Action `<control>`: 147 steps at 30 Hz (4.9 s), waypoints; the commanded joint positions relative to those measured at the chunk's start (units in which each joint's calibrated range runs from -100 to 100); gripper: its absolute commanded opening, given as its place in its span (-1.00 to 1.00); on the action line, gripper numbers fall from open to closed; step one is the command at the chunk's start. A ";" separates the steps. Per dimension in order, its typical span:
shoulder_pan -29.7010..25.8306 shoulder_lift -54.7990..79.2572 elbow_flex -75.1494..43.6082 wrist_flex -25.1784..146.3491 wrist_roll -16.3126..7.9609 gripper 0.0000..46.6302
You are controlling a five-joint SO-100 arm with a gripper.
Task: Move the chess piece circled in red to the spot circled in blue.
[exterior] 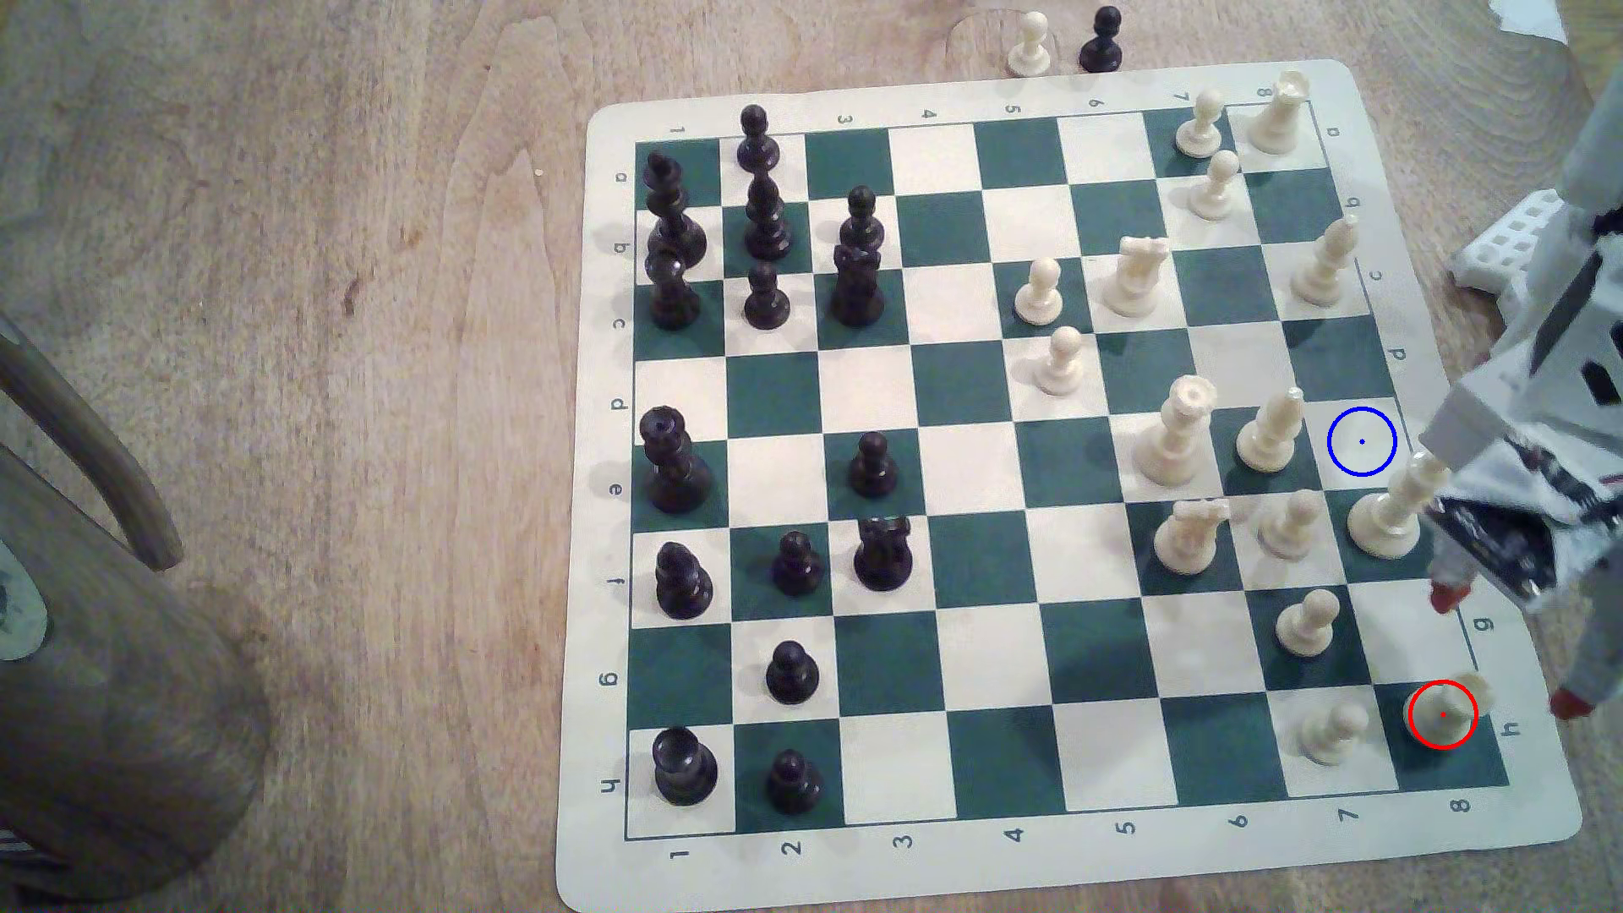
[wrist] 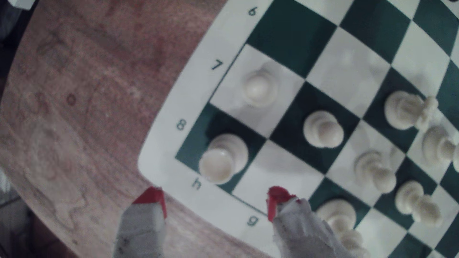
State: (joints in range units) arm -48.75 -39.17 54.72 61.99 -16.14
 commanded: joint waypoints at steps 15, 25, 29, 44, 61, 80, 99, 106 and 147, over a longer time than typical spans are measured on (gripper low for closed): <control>-3.54 7.25 5.30 -10.97 -2.10 -0.10; -3.15 8.95 5.39 -13.26 -2.10 -0.12; -2.92 8.36 5.39 -14.33 -2.15 -0.11; -2.06 8.86 6.20 -17.85 -2.25 -0.11; -1.20 7.68 7.38 -19.24 -2.49 -0.39; -0.96 3.86 7.29 -18.01 -2.64 -0.99; 17.97 -26.02 -8.39 14.83 2.78 -0.99; 19.85 -42.32 -0.23 23.27 2.93 -0.99; 21.17 -10.66 16.18 11.55 7.23 -0.99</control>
State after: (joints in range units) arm -26.92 -53.41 70.99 76.49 -8.62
